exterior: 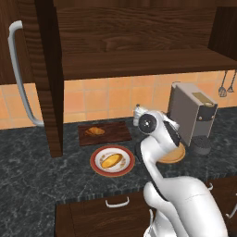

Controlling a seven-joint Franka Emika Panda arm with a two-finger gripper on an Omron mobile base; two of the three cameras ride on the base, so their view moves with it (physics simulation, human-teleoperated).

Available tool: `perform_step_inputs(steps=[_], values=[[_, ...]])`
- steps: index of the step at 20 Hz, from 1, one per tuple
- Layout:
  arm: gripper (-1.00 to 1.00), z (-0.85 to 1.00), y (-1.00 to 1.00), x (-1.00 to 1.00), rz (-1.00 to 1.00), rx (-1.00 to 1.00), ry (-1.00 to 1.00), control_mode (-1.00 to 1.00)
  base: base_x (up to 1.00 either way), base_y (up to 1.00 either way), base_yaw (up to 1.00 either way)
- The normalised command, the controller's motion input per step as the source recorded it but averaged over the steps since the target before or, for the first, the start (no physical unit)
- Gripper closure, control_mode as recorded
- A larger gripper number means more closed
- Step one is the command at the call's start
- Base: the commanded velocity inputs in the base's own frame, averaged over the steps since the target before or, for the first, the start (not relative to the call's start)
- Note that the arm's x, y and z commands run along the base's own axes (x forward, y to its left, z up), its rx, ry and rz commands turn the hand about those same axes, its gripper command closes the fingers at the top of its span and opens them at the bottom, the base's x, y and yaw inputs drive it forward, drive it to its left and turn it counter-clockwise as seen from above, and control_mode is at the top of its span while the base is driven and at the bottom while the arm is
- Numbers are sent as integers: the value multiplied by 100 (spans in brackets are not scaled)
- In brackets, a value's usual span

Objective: From the different types of pastries on the counter, select a croissant and place it on the cutting board. Then retrieve a jar of jam from the cabinet and place it alongside the croissant on the cutting board.

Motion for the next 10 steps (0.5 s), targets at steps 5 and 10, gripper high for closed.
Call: perform_step_inputs(steps=[5, 10], values=[[100, -12, 52, 45, 17, 0, 5, -100, 0, 0, 0], [100, -18, 50, 32, 3, 0, 3, -100, 0, 0, 0]])
